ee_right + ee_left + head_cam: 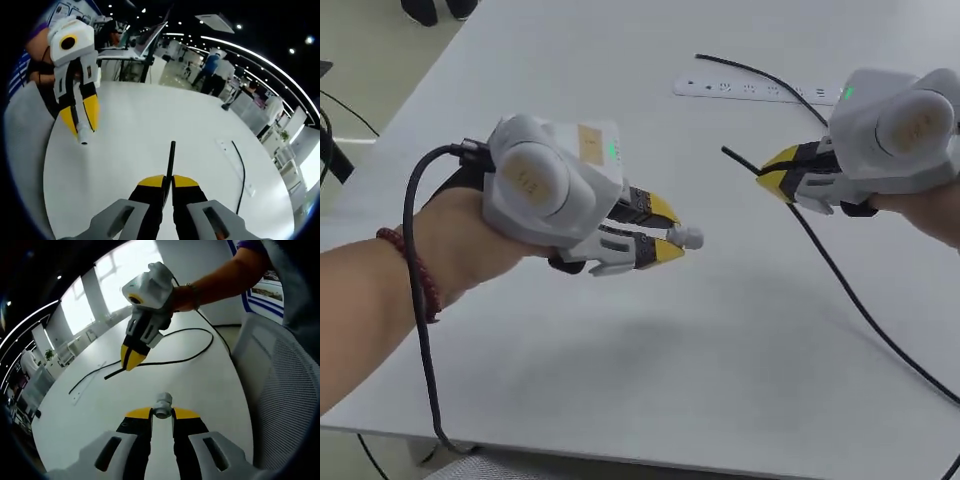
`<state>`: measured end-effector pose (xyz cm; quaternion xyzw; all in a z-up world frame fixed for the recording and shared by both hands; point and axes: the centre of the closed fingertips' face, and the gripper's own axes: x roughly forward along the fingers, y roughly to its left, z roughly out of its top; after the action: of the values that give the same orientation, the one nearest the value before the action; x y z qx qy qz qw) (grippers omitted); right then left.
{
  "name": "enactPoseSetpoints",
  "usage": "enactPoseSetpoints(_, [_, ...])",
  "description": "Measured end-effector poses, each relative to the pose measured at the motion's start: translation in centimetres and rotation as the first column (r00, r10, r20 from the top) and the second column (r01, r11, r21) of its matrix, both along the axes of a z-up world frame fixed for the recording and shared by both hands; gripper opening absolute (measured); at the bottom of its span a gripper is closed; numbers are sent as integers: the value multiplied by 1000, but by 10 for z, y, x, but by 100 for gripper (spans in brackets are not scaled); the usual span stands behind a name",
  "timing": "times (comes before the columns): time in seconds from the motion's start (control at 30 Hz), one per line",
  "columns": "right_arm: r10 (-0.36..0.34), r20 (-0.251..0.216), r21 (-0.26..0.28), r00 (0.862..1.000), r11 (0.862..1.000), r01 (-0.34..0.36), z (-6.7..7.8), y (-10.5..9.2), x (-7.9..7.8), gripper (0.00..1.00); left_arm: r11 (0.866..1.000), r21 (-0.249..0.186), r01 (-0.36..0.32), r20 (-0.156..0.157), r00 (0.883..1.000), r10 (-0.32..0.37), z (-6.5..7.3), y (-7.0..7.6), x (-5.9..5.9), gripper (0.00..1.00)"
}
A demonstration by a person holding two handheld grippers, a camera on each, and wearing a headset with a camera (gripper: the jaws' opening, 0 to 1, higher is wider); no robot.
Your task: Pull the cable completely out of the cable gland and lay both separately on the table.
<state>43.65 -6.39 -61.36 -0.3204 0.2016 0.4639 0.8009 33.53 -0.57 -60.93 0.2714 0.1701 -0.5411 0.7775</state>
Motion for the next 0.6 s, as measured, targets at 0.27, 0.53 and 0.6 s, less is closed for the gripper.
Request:
enactPoseSetpoints(0.27, [-9,-35,-27,999,1000,8,-29,4,17,0,1000,-3,-22,-22,1000,22,-14,5,5,16])
enactPoseSetpoints(0.53, [-21,-65,-37,998,999,19,-55,6,35,0,1000,-2,-29,-45,999,29,-28,7,7,16])
enactPoseSetpoints(0.6, [-24,-71,-41,997,999,21,-59,6,36,0,1000,-1,-31,-49,998,31,-31,6,7,16])
